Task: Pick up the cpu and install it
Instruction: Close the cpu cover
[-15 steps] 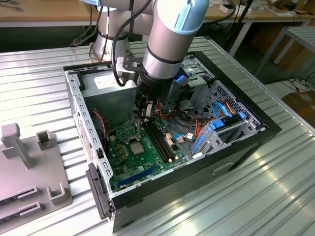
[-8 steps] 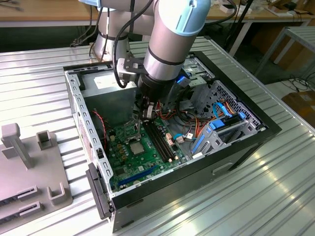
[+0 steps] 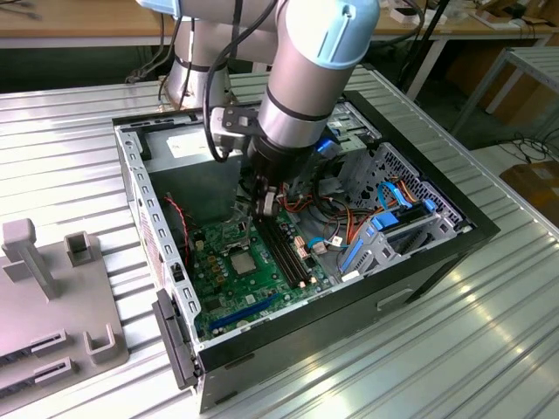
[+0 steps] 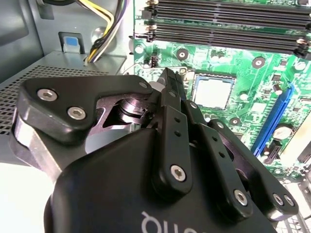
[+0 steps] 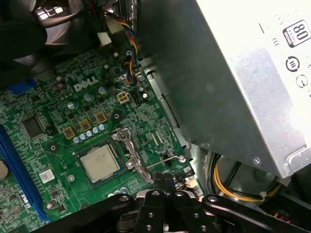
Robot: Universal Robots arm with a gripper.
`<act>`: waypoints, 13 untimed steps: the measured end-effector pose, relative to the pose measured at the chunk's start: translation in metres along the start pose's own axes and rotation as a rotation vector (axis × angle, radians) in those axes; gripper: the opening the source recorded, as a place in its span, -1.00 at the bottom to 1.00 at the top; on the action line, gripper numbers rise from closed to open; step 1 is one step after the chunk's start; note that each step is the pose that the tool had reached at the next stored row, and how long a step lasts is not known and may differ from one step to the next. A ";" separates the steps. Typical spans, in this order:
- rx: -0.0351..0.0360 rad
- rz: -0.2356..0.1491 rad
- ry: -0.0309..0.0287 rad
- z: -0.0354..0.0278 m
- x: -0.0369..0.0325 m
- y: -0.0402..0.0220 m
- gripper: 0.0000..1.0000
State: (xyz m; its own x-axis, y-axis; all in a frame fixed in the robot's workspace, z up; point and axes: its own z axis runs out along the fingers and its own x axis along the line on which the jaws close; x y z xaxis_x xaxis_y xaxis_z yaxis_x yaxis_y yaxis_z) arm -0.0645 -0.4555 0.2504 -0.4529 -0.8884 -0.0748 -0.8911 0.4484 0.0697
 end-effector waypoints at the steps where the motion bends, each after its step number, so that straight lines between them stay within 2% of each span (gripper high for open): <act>1: 0.0000 0.000 0.0000 -0.0001 0.0008 -0.0004 -0.79; 13: -0.0001 -0.001 0.0001 -0.0009 0.0081 -0.0041 -0.79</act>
State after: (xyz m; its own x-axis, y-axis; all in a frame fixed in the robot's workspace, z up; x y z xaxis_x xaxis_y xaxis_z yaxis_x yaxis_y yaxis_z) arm -0.0645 -0.4646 0.2505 -0.4519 -0.8889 -0.0748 -0.8916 0.4474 0.0697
